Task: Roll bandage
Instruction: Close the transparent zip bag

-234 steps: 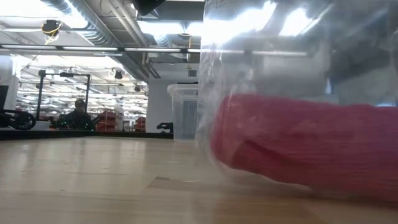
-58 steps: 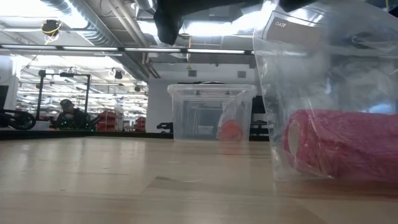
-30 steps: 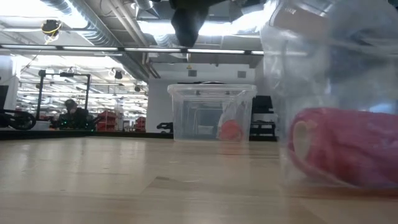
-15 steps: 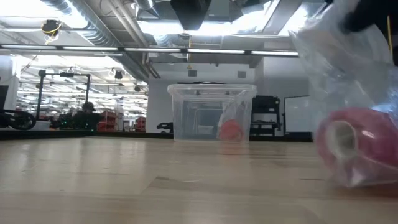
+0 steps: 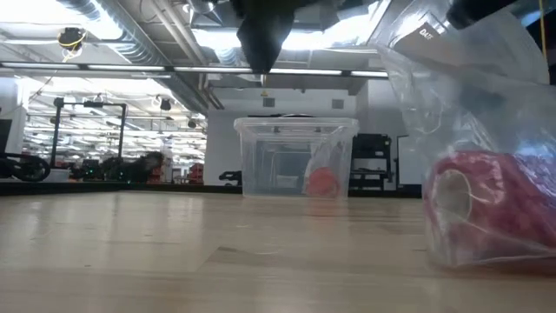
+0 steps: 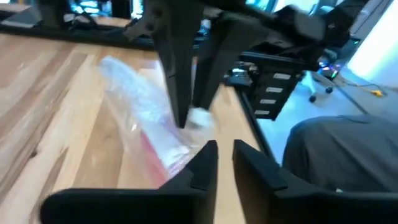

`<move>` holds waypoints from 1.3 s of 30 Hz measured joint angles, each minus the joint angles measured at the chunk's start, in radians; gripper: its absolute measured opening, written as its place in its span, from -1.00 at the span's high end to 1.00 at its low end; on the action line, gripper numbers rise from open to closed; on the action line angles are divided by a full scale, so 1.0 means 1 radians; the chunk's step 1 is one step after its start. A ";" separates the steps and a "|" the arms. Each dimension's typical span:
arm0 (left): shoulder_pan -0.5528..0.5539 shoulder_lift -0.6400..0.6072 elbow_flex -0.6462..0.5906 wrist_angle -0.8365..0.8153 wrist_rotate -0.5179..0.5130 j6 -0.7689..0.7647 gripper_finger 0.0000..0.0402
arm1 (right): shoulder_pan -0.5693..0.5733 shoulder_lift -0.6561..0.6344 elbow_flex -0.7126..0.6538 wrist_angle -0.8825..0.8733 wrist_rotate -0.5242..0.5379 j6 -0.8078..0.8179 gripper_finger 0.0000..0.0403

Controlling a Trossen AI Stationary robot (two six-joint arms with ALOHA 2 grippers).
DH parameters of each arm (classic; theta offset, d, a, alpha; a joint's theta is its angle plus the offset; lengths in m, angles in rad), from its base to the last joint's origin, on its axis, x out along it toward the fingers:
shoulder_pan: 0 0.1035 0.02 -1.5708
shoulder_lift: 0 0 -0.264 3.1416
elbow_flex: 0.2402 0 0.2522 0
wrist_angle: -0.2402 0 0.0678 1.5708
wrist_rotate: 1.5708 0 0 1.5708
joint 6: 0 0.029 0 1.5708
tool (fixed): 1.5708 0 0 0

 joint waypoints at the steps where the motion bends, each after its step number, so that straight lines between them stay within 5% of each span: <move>1: 0.002 0.000 0.000 -0.008 -0.007 -0.008 0.74 | 0.000 0.000 0.000 0.001 0.000 0.005 0.75; 7: 0.006 0.000 0.000 -0.024 -0.025 -0.018 0.47 | -0.007 0.000 0.000 0.005 0.000 0.023 0.40; 13: 0.004 0.000 0.000 -0.042 -0.025 -0.016 0.42 | -0.020 0.000 0.000 0.007 0.000 0.009 0.22; 30: 0.006 0.000 0.004 -0.041 -0.121 0.065 0.57 | -0.024 0.000 0.095 -0.046 0.066 -0.041 0.52; 39: 0.013 0.000 0.005 -0.040 -0.144 0.061 0.57 | -0.015 0.000 0.244 -0.257 0.055 -0.025 0.55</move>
